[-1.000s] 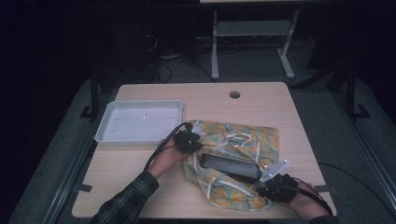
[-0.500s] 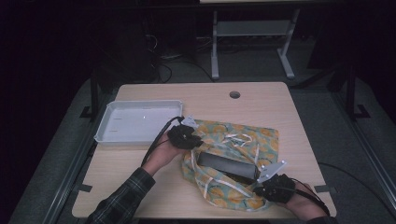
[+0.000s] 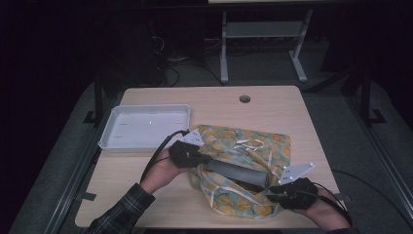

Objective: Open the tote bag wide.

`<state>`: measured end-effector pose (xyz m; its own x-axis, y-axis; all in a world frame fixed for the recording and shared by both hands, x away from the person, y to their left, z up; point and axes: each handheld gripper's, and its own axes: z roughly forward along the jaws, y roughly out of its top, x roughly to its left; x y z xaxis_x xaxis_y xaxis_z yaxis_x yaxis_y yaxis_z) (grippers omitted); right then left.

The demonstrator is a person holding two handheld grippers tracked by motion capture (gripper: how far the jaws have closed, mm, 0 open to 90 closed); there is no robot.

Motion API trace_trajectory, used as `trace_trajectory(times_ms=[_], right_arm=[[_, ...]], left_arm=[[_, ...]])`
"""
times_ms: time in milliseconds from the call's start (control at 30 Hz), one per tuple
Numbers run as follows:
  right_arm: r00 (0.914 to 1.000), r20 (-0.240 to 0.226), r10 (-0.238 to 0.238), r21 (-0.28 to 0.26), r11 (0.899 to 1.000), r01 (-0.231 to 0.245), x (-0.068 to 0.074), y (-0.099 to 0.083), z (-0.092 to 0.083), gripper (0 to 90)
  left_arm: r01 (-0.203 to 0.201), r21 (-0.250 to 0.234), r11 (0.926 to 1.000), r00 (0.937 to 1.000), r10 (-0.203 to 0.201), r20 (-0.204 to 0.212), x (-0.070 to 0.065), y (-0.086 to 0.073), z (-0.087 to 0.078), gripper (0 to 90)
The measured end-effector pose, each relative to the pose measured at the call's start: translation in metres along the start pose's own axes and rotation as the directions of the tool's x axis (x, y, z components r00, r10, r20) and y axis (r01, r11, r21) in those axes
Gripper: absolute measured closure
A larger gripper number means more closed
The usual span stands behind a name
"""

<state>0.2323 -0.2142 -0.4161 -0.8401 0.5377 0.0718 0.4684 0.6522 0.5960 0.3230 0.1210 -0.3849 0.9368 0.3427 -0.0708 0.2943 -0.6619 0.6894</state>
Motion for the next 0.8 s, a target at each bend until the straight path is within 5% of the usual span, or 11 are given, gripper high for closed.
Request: trace_trajectory(times_ms=[433, 800], right_arm=[[0.9995, 0.029, -0.014, -0.076, 0.997, 0.016, -0.008, 0.017, -0.012, 57.0], [0.9986, 0.033, -0.042, -0.09, 0.995, 0.045, -0.013, 0.031, -0.008, 50.4]], left_arm=[[-0.004, 0.064, 0.998, 0.9988, 0.001, 0.05, -0.016, -0.02, 0.009, 89.5], [-0.048, 0.15, 0.9875, 0.9966, 0.038, 0.074, -0.026, -0.029, 0.032, 89.3]])
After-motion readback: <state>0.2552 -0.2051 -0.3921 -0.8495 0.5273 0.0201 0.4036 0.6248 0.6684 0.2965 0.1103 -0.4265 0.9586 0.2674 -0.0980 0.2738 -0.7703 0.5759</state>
